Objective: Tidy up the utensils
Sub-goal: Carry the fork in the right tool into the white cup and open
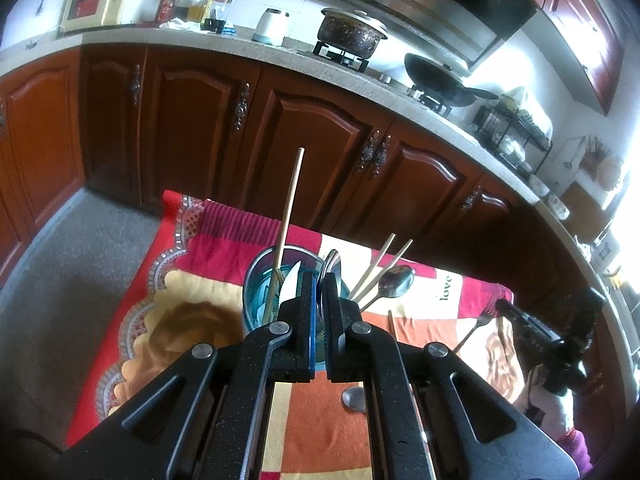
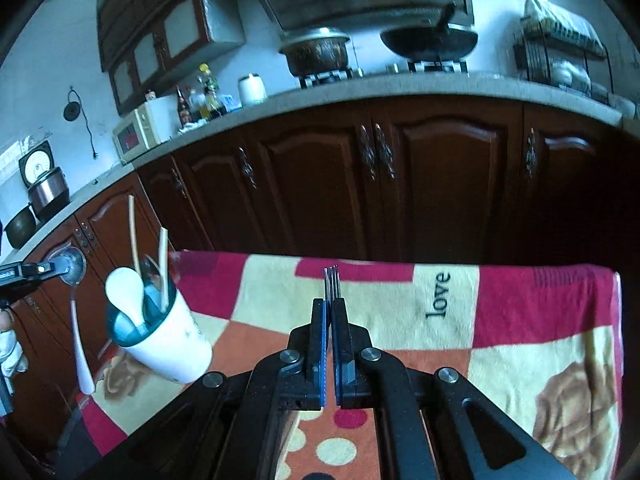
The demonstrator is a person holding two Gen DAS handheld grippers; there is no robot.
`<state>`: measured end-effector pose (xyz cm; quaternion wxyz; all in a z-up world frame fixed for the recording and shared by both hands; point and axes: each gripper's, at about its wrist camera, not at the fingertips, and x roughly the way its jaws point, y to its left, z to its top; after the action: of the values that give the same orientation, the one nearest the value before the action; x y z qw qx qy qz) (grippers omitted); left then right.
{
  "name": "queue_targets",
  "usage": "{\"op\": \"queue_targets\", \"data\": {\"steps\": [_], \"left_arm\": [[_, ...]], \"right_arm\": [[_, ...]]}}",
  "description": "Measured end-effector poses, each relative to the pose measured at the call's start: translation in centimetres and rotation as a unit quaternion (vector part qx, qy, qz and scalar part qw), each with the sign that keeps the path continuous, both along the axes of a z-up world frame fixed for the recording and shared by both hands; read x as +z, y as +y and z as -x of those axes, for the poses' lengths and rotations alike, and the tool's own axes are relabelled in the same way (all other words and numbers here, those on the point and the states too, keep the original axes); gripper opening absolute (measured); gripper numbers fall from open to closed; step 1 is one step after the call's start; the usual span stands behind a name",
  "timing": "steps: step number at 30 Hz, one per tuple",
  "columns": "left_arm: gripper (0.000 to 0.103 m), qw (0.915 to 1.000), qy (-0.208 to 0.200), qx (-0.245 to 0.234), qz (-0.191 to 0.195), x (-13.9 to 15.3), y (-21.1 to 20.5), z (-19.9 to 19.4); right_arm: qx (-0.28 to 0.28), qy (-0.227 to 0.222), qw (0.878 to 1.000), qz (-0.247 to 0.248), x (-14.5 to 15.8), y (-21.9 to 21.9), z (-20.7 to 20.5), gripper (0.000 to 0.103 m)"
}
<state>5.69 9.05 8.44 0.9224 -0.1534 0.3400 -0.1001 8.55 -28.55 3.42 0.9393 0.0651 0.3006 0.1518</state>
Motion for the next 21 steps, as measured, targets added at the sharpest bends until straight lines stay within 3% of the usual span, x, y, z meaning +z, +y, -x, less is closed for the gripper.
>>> {"op": "queue_targets", "data": {"steps": [11,21], "left_arm": [[0.001,0.9993,-0.021,0.026,-0.017,1.0,0.7,-0.8],[0.001,0.9964,-0.037,0.059,-0.05,1.0,1.9,-2.7]], "right_arm": [[0.033,-0.048,0.998,0.001,5.7,2.1,1.5,0.002],[0.099,-0.086,0.991,-0.004,11.7,7.4,1.4,0.002]]}}
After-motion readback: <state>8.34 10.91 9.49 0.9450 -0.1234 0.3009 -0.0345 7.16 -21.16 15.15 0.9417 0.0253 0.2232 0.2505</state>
